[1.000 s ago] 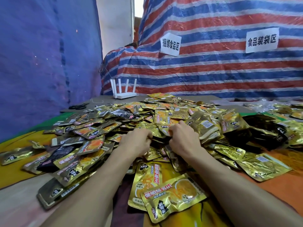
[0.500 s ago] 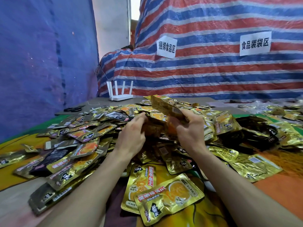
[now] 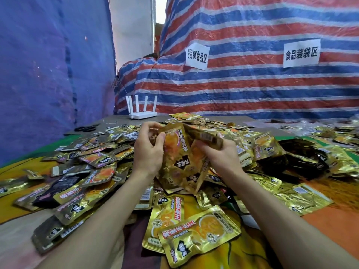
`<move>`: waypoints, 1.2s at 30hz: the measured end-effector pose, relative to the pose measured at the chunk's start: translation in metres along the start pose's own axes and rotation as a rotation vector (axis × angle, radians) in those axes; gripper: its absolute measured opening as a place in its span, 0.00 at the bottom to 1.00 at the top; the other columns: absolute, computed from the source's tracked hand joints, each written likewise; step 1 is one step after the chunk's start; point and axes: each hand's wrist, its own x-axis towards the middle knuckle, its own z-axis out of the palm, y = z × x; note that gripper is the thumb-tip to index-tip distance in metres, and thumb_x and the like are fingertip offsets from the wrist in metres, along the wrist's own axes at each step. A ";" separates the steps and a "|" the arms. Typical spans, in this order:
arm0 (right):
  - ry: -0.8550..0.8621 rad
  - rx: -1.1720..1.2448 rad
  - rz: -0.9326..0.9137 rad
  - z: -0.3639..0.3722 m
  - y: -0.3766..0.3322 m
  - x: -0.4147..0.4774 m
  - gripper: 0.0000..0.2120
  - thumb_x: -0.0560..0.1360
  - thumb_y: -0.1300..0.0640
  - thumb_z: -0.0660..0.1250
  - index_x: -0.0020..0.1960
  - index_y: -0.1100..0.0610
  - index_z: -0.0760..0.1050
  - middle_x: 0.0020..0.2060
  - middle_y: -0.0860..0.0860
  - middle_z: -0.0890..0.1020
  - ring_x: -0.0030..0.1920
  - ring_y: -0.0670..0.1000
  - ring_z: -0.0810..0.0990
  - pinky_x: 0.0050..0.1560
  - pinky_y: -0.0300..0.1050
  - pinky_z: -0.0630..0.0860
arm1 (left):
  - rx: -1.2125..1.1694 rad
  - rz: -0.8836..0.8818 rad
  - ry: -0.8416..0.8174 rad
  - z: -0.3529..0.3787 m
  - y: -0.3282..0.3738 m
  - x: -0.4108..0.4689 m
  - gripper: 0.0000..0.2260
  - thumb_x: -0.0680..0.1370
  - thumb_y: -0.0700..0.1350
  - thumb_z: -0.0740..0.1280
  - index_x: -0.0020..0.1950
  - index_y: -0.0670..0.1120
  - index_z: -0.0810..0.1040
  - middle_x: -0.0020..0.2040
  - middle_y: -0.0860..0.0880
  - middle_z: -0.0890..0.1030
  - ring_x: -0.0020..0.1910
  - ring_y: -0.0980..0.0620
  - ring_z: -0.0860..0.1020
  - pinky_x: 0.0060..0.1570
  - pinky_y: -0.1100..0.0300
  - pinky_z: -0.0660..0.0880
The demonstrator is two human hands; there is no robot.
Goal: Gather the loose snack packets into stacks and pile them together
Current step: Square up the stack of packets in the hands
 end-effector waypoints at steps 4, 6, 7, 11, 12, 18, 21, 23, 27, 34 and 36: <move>-0.068 0.101 0.096 0.007 0.001 -0.003 0.01 0.74 0.57 0.76 0.45 0.52 0.85 0.40 0.52 0.88 0.43 0.51 0.87 0.39 0.43 0.83 | -0.210 -0.115 0.044 0.001 0.001 0.001 0.11 0.78 0.39 0.72 0.51 0.54 0.75 0.52 0.51 0.81 0.47 0.61 0.82 0.39 0.64 0.80; -0.039 0.127 0.120 0.009 0.001 -0.005 0.05 0.73 0.56 0.77 0.48 0.53 0.85 0.40 0.51 0.88 0.42 0.50 0.88 0.37 0.42 0.82 | -0.296 -0.174 0.066 0.003 0.001 0.001 0.14 0.74 0.36 0.74 0.52 0.53 0.76 0.54 0.47 0.81 0.50 0.57 0.83 0.42 0.59 0.82; -0.015 0.130 0.119 0.010 0.000 -0.005 0.07 0.72 0.56 0.78 0.49 0.55 0.85 0.40 0.51 0.88 0.41 0.50 0.88 0.36 0.42 0.82 | -0.346 -0.216 0.071 0.005 0.001 0.000 0.16 0.73 0.35 0.75 0.51 0.53 0.76 0.56 0.45 0.81 0.52 0.51 0.83 0.43 0.53 0.83; 0.097 0.207 0.105 0.018 -0.002 -0.008 0.05 0.71 0.58 0.79 0.46 0.56 0.85 0.38 0.51 0.88 0.39 0.51 0.88 0.34 0.41 0.81 | -0.488 -0.359 0.071 0.012 0.004 -0.003 0.15 0.72 0.32 0.74 0.51 0.48 0.77 0.52 0.43 0.81 0.46 0.45 0.84 0.41 0.49 0.83; 0.128 0.224 0.113 0.019 -0.003 -0.010 0.06 0.71 0.58 0.79 0.45 0.57 0.85 0.37 0.51 0.88 0.38 0.50 0.88 0.33 0.41 0.81 | -0.525 -0.394 0.047 0.015 0.005 -0.005 0.12 0.73 0.31 0.72 0.50 0.46 0.77 0.47 0.44 0.82 0.40 0.48 0.84 0.37 0.53 0.82; 0.182 0.362 0.261 0.020 -0.009 -0.012 0.10 0.70 0.55 0.80 0.45 0.58 0.83 0.34 0.51 0.87 0.35 0.50 0.87 0.32 0.42 0.82 | -0.359 -0.373 -0.216 0.023 0.004 -0.012 0.04 0.76 0.36 0.70 0.47 0.45 0.79 0.37 0.49 0.83 0.36 0.52 0.82 0.34 0.59 0.80; 0.161 0.364 0.343 0.017 -0.013 -0.012 0.16 0.67 0.52 0.82 0.46 0.61 0.82 0.33 0.53 0.87 0.33 0.51 0.86 0.33 0.43 0.82 | -0.199 -0.258 -0.340 0.020 0.003 -0.013 0.05 0.75 0.37 0.73 0.48 0.45 0.80 0.42 0.46 0.85 0.41 0.48 0.84 0.41 0.53 0.82; 0.159 0.364 0.429 0.013 -0.016 -0.011 0.19 0.66 0.51 0.82 0.48 0.63 0.79 0.28 0.50 0.84 0.28 0.49 0.84 0.25 0.40 0.78 | -0.176 -0.229 -0.421 0.017 0.002 -0.012 0.06 0.76 0.37 0.73 0.50 0.45 0.81 0.46 0.44 0.86 0.46 0.46 0.85 0.45 0.52 0.83; 0.102 0.250 0.563 0.008 -0.023 -0.007 0.32 0.70 0.42 0.77 0.61 0.65 0.75 0.43 0.56 0.86 0.34 0.53 0.83 0.26 0.41 0.74 | -0.189 -0.262 -0.557 0.012 0.005 -0.011 0.07 0.76 0.36 0.73 0.48 0.47 0.82 0.43 0.50 0.86 0.44 0.50 0.86 0.40 0.59 0.81; 0.107 0.312 0.436 0.013 -0.016 -0.001 0.10 0.81 0.54 0.64 0.46 0.59 0.80 0.37 0.56 0.87 0.37 0.57 0.86 0.43 0.54 0.82 | -0.186 -0.364 -0.408 0.003 0.004 -0.003 0.06 0.76 0.34 0.72 0.49 0.43 0.80 0.41 0.45 0.87 0.40 0.44 0.86 0.40 0.48 0.84; 0.249 0.166 0.253 0.010 -0.014 0.002 0.06 0.81 0.56 0.66 0.46 0.54 0.78 0.46 0.56 0.86 0.46 0.56 0.85 0.46 0.54 0.83 | -0.166 -0.362 -0.327 0.001 0.003 0.000 0.08 0.75 0.34 0.72 0.47 0.46 0.80 0.43 0.43 0.86 0.41 0.44 0.86 0.42 0.46 0.84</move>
